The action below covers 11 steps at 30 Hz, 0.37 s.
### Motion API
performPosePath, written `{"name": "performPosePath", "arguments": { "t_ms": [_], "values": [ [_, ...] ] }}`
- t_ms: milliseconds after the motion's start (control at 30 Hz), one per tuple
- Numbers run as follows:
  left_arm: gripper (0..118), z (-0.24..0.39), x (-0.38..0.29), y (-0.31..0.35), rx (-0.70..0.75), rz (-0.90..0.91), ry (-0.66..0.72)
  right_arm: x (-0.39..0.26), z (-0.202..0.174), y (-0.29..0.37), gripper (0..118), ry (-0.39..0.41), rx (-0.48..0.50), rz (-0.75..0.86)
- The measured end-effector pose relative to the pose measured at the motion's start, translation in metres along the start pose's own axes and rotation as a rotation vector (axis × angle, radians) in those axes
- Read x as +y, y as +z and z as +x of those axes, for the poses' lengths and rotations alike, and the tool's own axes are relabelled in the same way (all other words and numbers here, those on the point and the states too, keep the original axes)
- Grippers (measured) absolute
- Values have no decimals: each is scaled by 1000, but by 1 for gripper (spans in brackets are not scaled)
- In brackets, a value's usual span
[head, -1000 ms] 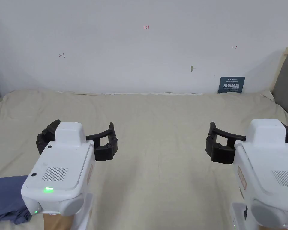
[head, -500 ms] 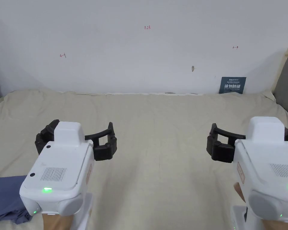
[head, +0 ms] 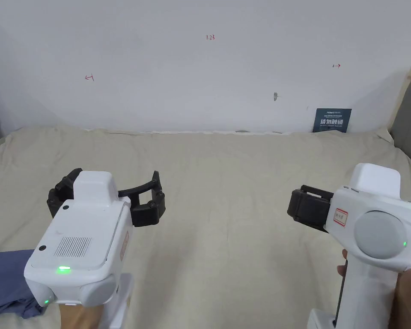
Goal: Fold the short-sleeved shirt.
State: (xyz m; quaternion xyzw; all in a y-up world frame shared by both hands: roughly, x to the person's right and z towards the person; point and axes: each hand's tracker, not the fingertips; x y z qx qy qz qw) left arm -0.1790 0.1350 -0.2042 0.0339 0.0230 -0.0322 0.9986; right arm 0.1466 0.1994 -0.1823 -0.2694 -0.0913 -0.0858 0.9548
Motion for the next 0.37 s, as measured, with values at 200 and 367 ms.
{"name": "performPosePath", "arguments": {
  "t_ms": [200,367],
  "values": [
    [118,0,1,2,1,2,0,0,-4,-3,118,80,-13,54],
    [118,-1,1,3,3,3,2,-1,-1,-7,118,72,-13,65]
  ]
}}
